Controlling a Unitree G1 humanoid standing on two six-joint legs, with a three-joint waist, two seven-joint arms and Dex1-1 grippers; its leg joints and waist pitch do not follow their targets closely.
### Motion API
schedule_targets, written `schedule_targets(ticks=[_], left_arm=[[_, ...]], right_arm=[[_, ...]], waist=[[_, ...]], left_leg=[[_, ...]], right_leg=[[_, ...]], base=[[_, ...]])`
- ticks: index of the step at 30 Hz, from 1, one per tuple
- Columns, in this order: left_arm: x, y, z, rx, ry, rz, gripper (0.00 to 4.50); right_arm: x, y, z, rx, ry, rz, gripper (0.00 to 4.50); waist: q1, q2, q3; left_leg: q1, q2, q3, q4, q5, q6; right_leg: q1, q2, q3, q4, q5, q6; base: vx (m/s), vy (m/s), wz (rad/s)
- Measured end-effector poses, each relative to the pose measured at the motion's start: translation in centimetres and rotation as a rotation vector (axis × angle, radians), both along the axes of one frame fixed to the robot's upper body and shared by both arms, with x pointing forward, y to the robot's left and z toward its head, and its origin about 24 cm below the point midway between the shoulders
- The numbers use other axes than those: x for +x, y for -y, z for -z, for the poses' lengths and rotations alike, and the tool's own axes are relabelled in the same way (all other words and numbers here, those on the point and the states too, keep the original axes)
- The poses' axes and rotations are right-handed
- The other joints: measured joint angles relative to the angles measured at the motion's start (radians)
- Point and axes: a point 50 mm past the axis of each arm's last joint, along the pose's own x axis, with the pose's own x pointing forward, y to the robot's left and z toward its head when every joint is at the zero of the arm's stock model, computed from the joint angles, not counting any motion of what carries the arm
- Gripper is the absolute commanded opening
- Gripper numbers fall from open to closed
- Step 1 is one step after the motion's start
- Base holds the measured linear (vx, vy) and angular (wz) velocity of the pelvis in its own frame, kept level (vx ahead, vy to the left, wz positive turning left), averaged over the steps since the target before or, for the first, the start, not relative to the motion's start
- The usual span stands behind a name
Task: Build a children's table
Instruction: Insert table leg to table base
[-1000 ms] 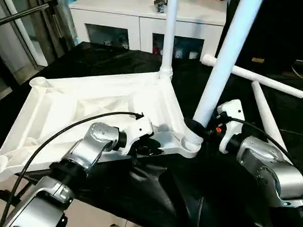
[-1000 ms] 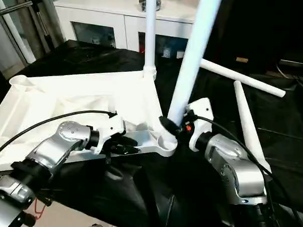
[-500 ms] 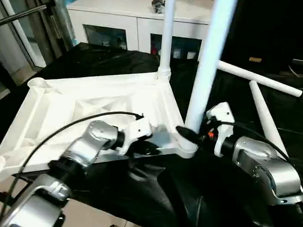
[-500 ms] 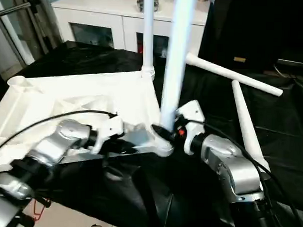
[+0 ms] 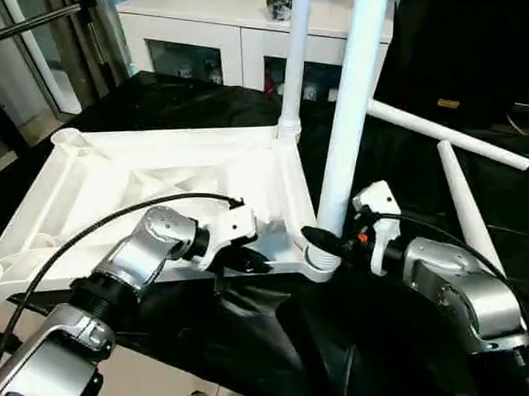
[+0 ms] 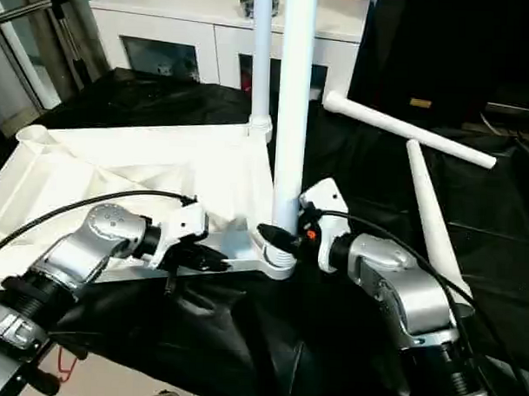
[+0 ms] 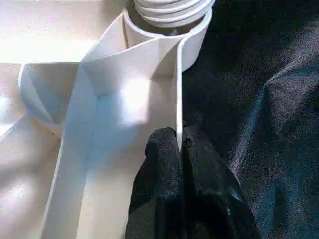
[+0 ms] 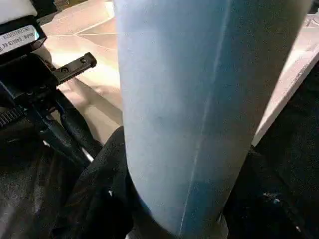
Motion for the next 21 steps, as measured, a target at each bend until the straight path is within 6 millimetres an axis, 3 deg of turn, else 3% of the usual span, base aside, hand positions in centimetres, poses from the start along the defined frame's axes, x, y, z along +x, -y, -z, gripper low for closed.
schedule_targets(ticks=[13, 21], left_arm=[[0.1, 0.0, 0.0, -0.004, 0.006, -0.023, 0.0], [0.1, 0.2, 0.1, -0.004, 0.011, -0.027, 0.0]], right_arm=[[-0.2, -0.5, 1.3, 0.113, 0.096, 0.046, 1.93], [-0.9, 0.5, 2.9, 0.189, 0.149, 0.108, 1.92]], waist=[[-0.002, -0.001, 0.0], [-0.001, -0.002, 0.0]], left_leg=[[0.0, 0.0, 0.0, 0.0, 0.0, 0.0], [0.0, 0.0, 0.0, 0.0, 0.0, 0.0]], right_leg=[[0.0, 0.0, 0.0, 0.0, 0.0, 0.0], [0.0, 0.0, 0.0, -0.001, 0.0, 0.0]], base=[[0.0, 0.0, 0.0], [0.0, 0.0, 0.0]])
